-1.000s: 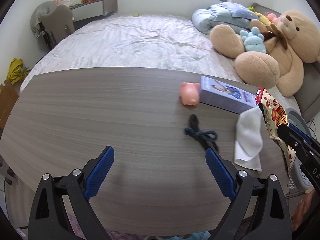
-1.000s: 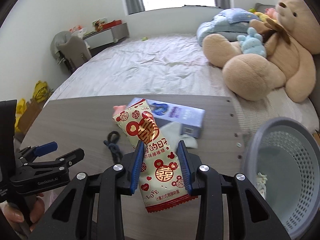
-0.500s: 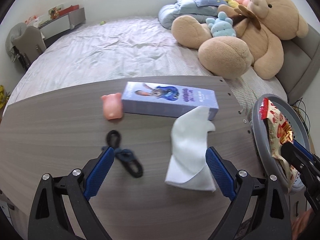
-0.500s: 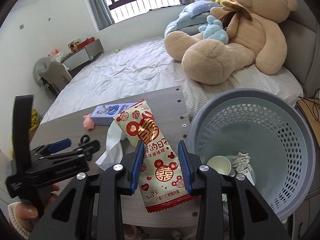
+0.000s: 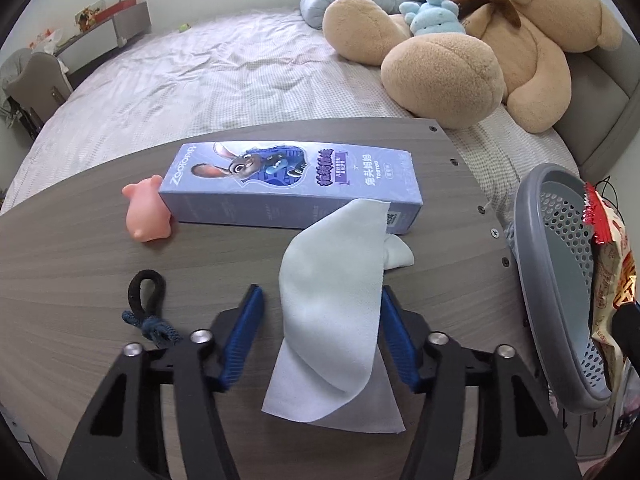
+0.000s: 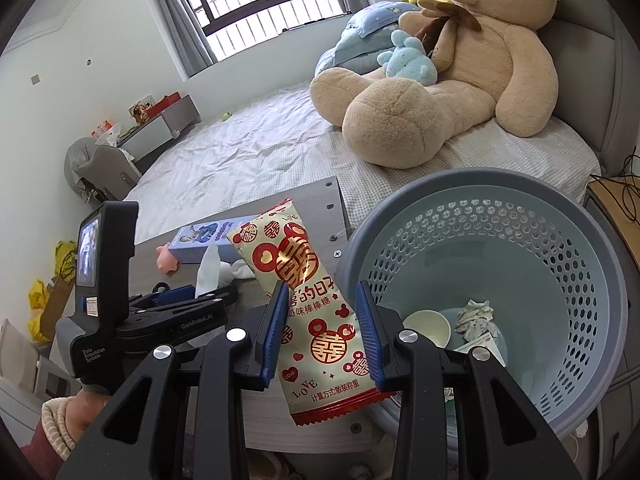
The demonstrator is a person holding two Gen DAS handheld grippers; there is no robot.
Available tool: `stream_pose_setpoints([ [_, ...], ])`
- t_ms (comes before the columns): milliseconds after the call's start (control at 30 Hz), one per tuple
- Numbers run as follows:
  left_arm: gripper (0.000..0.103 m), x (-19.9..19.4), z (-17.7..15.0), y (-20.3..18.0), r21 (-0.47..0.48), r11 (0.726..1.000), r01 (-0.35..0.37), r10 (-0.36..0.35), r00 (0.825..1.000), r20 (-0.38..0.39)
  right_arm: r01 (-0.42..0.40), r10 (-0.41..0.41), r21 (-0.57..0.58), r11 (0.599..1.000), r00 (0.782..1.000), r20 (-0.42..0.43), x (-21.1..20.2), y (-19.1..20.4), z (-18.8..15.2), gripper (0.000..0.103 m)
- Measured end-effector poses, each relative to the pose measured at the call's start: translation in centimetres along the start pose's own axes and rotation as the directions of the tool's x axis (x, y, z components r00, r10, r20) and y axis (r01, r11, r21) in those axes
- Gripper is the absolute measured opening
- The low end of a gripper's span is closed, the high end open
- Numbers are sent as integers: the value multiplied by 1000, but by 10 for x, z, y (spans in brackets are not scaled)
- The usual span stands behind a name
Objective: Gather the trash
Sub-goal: 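Carry the snack wrapper and white tissue over the basket with both grippers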
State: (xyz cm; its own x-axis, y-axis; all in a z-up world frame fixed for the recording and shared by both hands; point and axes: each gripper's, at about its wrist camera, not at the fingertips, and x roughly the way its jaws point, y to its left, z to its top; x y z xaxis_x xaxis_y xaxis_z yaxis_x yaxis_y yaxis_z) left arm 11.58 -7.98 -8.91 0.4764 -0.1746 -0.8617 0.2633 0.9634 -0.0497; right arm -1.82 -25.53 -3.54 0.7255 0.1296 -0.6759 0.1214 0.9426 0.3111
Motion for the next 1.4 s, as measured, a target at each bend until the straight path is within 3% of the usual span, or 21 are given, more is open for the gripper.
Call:
stream_pose_setpoints([
  [67, 29, -2, 0, 0, 3, 1000, 27, -27, 1000, -6, -1, 1, 8, 1000, 1000, -1, 1, -2, 0, 34],
  [167, 18, -10, -3, 2, -3, 999, 52, -52, 999, -2, -2, 2, 13, 1000, 1000, 0, 0, -3, 0, 34],
  [533, 16, -66, -12, 11, 9, 998, 65, -66, 995, 78, -6, 6, 16, 1000, 1000, -1, -5, 2, -1, 34],
  [733, 16, -88, -9, -3, 49, 996, 71, -77, 989, 123, 20, -21, 31, 999, 999, 28, -19, -6, 2, 34],
  [1400, 16, -101, 9, -136, 280, 949, 148, -193, 971, 142, 160, -180, 163, 974, 976, 118, -74, -100, 4, 34],
])
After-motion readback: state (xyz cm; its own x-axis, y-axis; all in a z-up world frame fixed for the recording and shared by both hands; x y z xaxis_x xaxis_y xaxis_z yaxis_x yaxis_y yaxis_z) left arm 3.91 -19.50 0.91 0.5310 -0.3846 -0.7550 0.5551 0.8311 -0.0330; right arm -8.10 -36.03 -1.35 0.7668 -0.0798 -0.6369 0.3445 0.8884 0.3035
